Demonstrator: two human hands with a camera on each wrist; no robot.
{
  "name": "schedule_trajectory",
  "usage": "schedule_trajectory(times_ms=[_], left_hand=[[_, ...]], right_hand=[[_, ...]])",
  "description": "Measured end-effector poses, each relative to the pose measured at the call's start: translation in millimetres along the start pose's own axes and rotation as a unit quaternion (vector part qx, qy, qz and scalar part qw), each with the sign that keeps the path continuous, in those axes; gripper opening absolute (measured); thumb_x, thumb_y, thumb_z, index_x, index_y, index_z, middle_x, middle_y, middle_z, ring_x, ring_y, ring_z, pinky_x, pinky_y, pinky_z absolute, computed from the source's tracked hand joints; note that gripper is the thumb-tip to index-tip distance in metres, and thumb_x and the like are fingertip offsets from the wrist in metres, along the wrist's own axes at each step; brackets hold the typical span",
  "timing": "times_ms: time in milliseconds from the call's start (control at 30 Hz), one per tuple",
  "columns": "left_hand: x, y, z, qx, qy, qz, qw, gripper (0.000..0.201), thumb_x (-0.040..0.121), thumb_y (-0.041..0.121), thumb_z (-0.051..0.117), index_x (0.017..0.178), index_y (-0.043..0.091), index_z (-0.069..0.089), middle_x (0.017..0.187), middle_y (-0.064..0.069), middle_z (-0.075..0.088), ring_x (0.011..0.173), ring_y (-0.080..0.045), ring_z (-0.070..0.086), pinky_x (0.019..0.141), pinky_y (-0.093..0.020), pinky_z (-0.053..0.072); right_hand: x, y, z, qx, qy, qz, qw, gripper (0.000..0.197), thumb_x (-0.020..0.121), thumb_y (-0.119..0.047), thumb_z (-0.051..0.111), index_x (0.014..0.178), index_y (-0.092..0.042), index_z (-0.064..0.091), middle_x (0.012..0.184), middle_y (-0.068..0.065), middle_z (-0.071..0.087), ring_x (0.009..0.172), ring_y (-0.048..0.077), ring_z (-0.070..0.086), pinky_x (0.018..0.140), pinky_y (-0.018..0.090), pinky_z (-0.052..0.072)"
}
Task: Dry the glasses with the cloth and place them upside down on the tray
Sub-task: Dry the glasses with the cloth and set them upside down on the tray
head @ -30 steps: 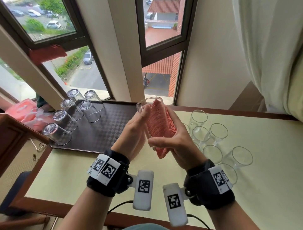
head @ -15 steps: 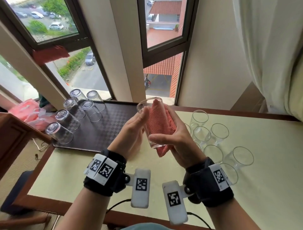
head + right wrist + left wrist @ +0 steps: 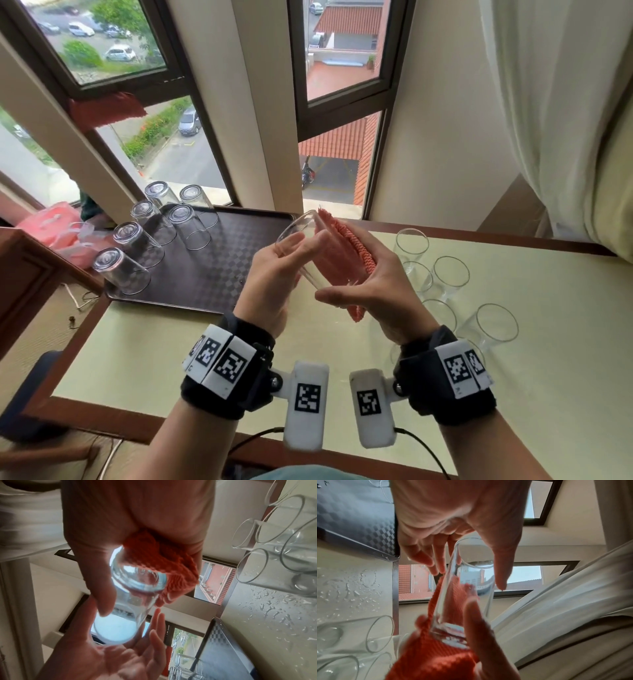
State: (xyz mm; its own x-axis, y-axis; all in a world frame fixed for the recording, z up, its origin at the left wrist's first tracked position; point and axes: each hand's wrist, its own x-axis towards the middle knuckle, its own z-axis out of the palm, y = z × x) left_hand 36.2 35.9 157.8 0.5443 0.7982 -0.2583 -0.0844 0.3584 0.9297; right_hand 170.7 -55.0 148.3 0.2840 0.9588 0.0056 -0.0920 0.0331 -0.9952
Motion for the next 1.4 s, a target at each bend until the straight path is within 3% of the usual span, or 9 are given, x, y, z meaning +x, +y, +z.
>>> schedule_trajectory(times_ms=[133, 300, 467, 667, 867, 967, 1100, 1267, 1400], left_hand=[[-6.1, -0.2, -1.7, -0.012, 0.011, -0.026, 1.0, 0.085, 0.053, 0.032, 0.089, 0.127, 0.009, 0.054, 0.115, -0.003, 0.068, 0.108, -0.018, 0.064, 0.086, -0.032, 0.046], [-12.4, -7.9, 1.2, 0.02, -0.032, -0.023, 0.999, 0.109, 0.024, 0.033, 0.099, 0.121, 0.02, 0.051, 0.112, -0.009, 0.072, 0.1, -0.022, 0.071, 0.077, -0.033, 0.055], [-16.8, -10.6, 14.0, 0.043, -0.044, 0.062, 0.996, 0.066, 0.044, 0.029, 0.088, 0.105, 0.035, 0.066, 0.105, -0.009, 0.067, 0.083, -0.015, 0.073, 0.065, -0.026, 0.058], [-14.5, -8.4, 14.1, 0.107, 0.024, 0.122, 0.986, 0.072, 0.035, 0.043, 0.095, 0.101, 0.038, 0.067, 0.111, -0.012, 0.067, 0.094, -0.024, 0.073, 0.075, -0.036, 0.063], [-16.3, -7.0, 18.7, 0.163, -0.014, 0.133, 0.978, 0.071, 0.041, 0.039, 0.093, 0.107, 0.032, 0.068, 0.107, -0.01, 0.07, 0.092, -0.023, 0.074, 0.075, -0.03, 0.06], [-15.1, -7.9, 19.4, 0.137, 0.036, 0.131, 0.981, 0.067, 0.043, 0.04, 0.09, 0.105, 0.036, 0.066, 0.109, -0.01, 0.068, 0.091, -0.02, 0.074, 0.072, -0.031, 0.061], [-19.0, -3.4, 21.1, 0.174, -0.013, 0.13, 0.976, 0.068, 0.044, 0.04, 0.091, 0.107, 0.032, 0.067, 0.107, -0.01, 0.069, 0.092, -0.025, 0.073, 0.076, -0.033, 0.061], [-14.3, -1.0, 14.9, 0.118, 0.05, 0.123, 0.984, 0.071, 0.041, 0.04, 0.089, 0.107, 0.032, 0.064, 0.111, -0.015, 0.066, 0.092, -0.027, 0.073, 0.077, -0.042, 0.062], [-17.1, 2.4, 11.9, 0.151, -0.006, 0.115, 0.982, 0.077, 0.034, 0.047, 0.096, 0.104, 0.036, 0.066, 0.11, -0.013, 0.066, 0.088, -0.021, 0.074, 0.076, -0.042, 0.063]], right_hand=[[-5.6, 1.5, -17.6, 0.031, 0.018, 0.005, 0.999, 0.086, 0.055, 0.01, 0.087, 0.133, -0.005, 0.054, 0.116, 0.008, 0.072, 0.106, 0.019, 0.07, 0.083, 0.028, 0.057], [-8.1, -2.1, -39.6, 0.062, 0.027, 0.016, 0.998, 0.088, 0.049, 0.005, 0.084, 0.131, 0.001, 0.053, 0.112, 0.016, 0.071, 0.102, 0.03, 0.07, 0.079, 0.034, 0.059], [-14.5, 0.7, -47.2, 0.056, 0.031, 0.026, 0.998, 0.074, 0.065, 0.008, 0.069, 0.135, -0.005, 0.05, 0.114, 0.02, 0.067, 0.101, 0.032, 0.068, 0.082, 0.037, 0.059], [-32.4, 11.7, -34.9, 0.034, 0.067, 0.001, 0.997, 0.066, 0.084, 0.013, 0.044, 0.141, -0.018, 0.053, 0.089, 0.027, 0.057, 0.074, 0.027, 0.047, 0.067, 0.046, 0.046], [-28.0, 5.0, -37.9, 0.034, 0.07, 0.003, 0.997, 0.074, 0.074, 0.009, 0.042, 0.144, -0.013, 0.048, 0.118, 0.002, 0.07, 0.107, 0.04, 0.062, 0.093, 0.063, 0.051], [-30.2, 4.0, -35.8, 0.02, 0.064, -0.005, 0.998, 0.077, 0.077, 0.006, 0.041, 0.149, -0.02, 0.042, 0.118, 0.003, 0.068, 0.084, 0.027, 0.059, 0.077, 0.046, 0.052], [-22.0, 4.8, -36.8, 0.029, 0.074, -0.003, 0.997, 0.075, 0.07, 0.007, 0.044, 0.143, -0.011, 0.048, 0.122, 0.005, 0.068, 0.114, 0.021, 0.064, 0.1, 0.05, 0.053], [-23.3, 7.1, -27.6, 0.028, 0.056, -0.034, 0.997, 0.078, 0.07, 0.007, 0.04, 0.145, -0.013, 0.047, 0.077, -0.005, 0.058, 0.067, 0.027, 0.038, 0.059, 0.041, 0.038], [-14.2, 2.0, -28.0, 0.022, 0.048, -0.032, 0.998, 0.079, 0.068, 0.007, 0.04, 0.146, -0.007, 0.045, 0.111, 0.001, 0.069, 0.1, 0.016, 0.065, 0.085, 0.032, 0.056]])
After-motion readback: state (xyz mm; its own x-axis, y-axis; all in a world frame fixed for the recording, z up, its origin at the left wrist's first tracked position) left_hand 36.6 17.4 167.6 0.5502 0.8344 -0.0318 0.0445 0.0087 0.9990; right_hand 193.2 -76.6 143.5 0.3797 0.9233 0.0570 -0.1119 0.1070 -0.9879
